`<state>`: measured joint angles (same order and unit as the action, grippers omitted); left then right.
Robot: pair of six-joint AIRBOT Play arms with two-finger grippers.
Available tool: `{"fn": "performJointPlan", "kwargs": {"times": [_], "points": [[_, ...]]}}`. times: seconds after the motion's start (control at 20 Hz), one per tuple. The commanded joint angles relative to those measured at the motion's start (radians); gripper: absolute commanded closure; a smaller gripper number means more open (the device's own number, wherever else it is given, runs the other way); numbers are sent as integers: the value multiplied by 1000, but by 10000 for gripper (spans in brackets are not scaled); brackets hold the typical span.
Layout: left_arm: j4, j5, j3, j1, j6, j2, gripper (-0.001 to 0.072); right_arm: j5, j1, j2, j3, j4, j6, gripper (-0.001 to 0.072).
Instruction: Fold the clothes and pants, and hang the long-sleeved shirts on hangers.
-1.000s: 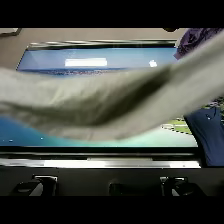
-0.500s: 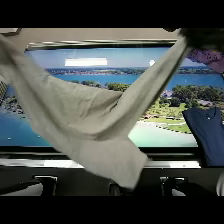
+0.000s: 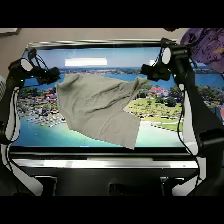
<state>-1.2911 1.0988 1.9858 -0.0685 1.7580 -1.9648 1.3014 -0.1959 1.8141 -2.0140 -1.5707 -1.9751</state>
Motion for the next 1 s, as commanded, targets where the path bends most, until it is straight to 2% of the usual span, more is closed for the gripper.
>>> {"fn": "performJointPlan", "kwargs": {"times": [0.0, 0.05, 0.15, 0.3, 0.4, 0.55, 0.6, 0.75, 0.85, 0.95], "points": [[52, 132, 16, -20, 5, -28, 145, 7, -1, 44, -1, 27, -5, 680], [52, 157, 19, -37, 5, 2, 88, 17, -1, 42, -1, 25, -4, 680], [45, 220, 18, -81, 5, 91, 40, 48, -1, 38, -1, 25, -3, 680], [-2, 326, -80, -124, 30, 256, 40, 79, -1, 27, -1, 25, 0, 680], [1, 312, -274, -114, 32, 404, 40, 96, -1, 23, -1, 26, 5, 680], [13, 190, -711, -60, 118, 682, 40, 128, -1, 14, -1, 26, 21, 680], [58, 127, -869, -37, 153, 777, 40, 138, -1, 11, -1, 25, 27, 680], [309, -129, -1308, 61, 162, 1027, 41, 155, -1, 5, -1, 23, 46, 680], [443, -256, -1492, 143, 162, 1099, 41, 165, -1, 2, -1, 23, 45, 680], [484, -336, -1574, 245, 164, 1100, 40, 175, -1, 0, -1, 23, 45, 680]]}}
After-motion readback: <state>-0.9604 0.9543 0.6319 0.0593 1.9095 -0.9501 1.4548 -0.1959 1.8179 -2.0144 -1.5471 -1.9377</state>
